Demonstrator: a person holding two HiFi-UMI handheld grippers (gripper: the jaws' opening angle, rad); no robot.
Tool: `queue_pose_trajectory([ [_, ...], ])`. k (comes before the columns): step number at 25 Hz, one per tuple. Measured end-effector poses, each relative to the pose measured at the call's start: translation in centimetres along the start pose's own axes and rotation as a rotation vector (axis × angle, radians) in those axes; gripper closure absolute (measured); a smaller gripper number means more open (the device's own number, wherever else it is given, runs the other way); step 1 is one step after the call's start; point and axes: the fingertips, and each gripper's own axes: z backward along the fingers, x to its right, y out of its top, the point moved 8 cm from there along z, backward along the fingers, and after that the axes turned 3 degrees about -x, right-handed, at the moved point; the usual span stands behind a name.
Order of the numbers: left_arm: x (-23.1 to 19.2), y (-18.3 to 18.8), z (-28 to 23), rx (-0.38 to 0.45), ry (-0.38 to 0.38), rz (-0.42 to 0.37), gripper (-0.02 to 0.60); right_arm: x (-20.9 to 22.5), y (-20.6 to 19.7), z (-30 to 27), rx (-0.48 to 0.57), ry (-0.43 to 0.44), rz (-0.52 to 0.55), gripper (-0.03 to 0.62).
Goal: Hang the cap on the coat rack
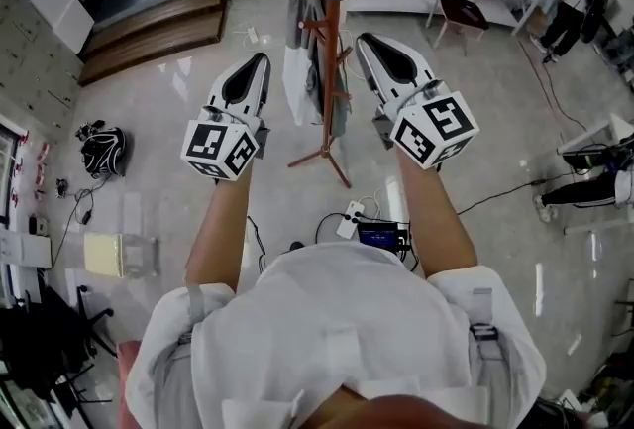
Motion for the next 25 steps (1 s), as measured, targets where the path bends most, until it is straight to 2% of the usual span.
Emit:
queue_pose_trajectory([
  [5, 2.5, -3.7, 2.6, -0.043, 0.050, 0.041, 0.563, -0.7, -4.0, 2.7, -0.059, -0.011, -0.015, 0.565],
  [9, 3.6, -6.8, 4.5, -0.081, 0.090, 0.058, 0.563, -1.2, -7.9, 4.8, -0.100, -0.039, 0.024, 0.566],
  [12, 4.4, -9.1, 5.6, -0.108, 0.108, 0.079, 0.563, -1.1, -11.1, 6.5, -0.130, -0.051, -0.014, 0.566],
  [18, 6.7, -13.6, 7.2, -0.149, 0.116, 0.104, 0.563, -2.0, -17.3, 9.6, -0.201, -0.032, -0.074, 0.566],
  [25, 10.0, -17.8, 7.7, -0.205, 0.094, 0.120, 0.563, -2.1, -21.5, 12.8, -0.285, -0.032, -0.099, 0.566],
])
